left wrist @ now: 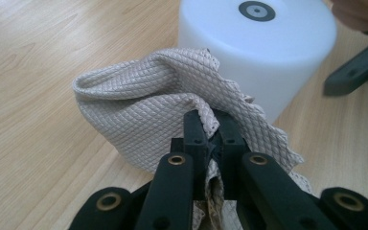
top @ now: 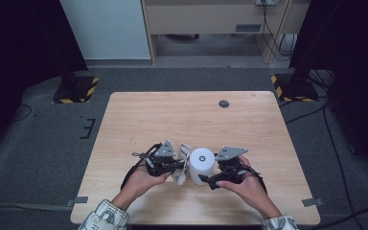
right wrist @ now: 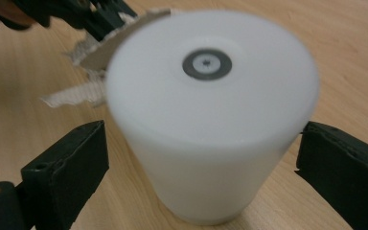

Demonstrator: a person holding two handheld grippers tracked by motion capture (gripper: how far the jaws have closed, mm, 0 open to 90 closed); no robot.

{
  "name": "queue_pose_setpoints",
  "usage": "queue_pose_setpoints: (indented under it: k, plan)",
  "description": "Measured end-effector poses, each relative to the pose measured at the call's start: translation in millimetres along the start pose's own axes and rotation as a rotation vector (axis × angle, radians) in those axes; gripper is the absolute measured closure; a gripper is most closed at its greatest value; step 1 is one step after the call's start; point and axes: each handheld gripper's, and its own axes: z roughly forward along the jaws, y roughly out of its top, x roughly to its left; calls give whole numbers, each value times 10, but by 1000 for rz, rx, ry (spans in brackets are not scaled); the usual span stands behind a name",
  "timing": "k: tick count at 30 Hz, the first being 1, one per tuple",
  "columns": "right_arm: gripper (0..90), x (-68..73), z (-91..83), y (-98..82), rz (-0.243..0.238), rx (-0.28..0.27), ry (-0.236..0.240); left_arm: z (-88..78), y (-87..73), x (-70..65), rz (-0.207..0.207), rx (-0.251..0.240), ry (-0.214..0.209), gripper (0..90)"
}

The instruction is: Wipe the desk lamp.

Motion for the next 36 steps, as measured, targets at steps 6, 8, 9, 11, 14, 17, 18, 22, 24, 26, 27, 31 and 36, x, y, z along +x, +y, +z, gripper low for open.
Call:
queue_pose_setpoints:
  k: [6,8,9,11,14,17,18,22,24,26,27,31,36]
  plan:
    - [70,8,-200,152,28,-80,32,11,-40,-68,18,20,6,861]
    - [93,-18,-220,205,35,-98,16,25,-39,-72,15,18,4,861]
    - [115,-37,-218,224,47,-108,9,33,-44,-75,12,17,4,860]
    - [140,-78,-182,244,70,-110,0,46,-53,-79,19,26,0,860]
    - [182,-110,-105,251,75,-85,-13,50,-55,-83,15,23,0,860]
    - [196,-105,-67,265,80,-89,0,49,-53,-85,6,14,1,860]
    - [205,-103,-63,269,79,-89,3,47,-51,-86,8,15,0,860]
    - [220,-124,-39,269,96,-96,23,63,-32,-134,5,5,-14,860]
    - [226,-139,-32,267,105,-96,35,59,-15,-165,13,2,-22,860]
    - [228,-149,-25,265,110,-99,40,43,7,-195,13,-8,-27,860]
    - [229,-151,-22,266,111,-100,40,31,14,-203,14,-14,-30,860]
    - [231,-160,-14,265,112,-104,42,-2,35,-244,0,-39,-59,862]
    - [231,-175,-9,263,114,-108,40,90,16,-295,17,-14,-65,864]
